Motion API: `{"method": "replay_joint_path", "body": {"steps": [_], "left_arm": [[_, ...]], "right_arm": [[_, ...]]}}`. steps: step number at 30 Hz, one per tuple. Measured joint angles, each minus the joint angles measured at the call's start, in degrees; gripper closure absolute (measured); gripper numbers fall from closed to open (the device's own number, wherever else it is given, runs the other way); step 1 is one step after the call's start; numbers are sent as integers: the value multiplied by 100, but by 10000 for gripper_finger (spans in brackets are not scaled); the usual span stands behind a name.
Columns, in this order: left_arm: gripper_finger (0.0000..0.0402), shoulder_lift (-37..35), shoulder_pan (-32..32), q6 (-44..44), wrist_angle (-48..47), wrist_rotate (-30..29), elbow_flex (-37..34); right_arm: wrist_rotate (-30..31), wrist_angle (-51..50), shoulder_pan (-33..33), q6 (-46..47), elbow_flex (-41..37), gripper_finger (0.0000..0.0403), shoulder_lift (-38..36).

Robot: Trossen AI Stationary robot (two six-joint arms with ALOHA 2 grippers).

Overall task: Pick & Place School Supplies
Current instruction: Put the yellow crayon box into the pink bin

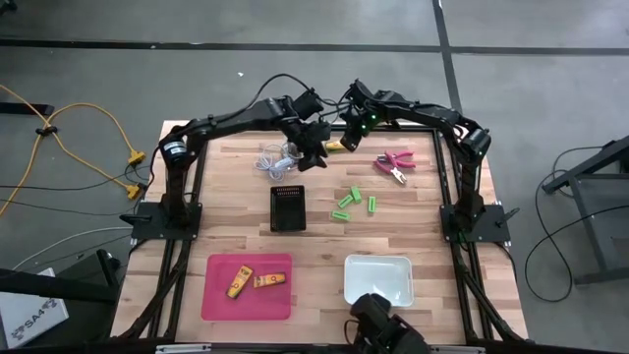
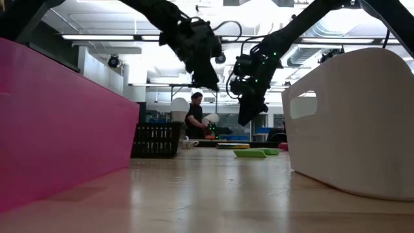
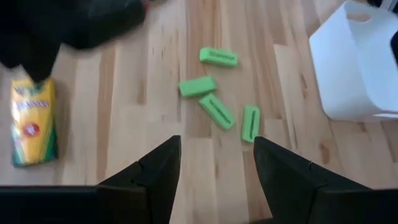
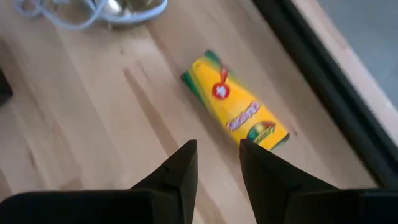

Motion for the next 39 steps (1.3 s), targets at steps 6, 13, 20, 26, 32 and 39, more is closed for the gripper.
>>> {"method": "replay_joint_path", "body": {"steps": [6,13,20,26,32,39], "left_arm": [[204,3,31,-154,413,-8,-382],[204,2,31,-169,487,-3,-399],[204,2,21,-273,513,29,-399],[204,2,13,-356,511,51,-399],[204,2,15,-357,510,54,-398],[204,2,15,-375,508,358,-397]], "right_arm": [[-171,-487,-14,-292,-2,294,-28],[355,-874,65,-978,313,294,-125],[624,-1045,59,-2010,696,294,-125],[905,-1068,86,-2796,697,294,-125],[1115,-1003,159,-2979,697,294,82],[1128,-785,103,-3120,693,294,278]]}}
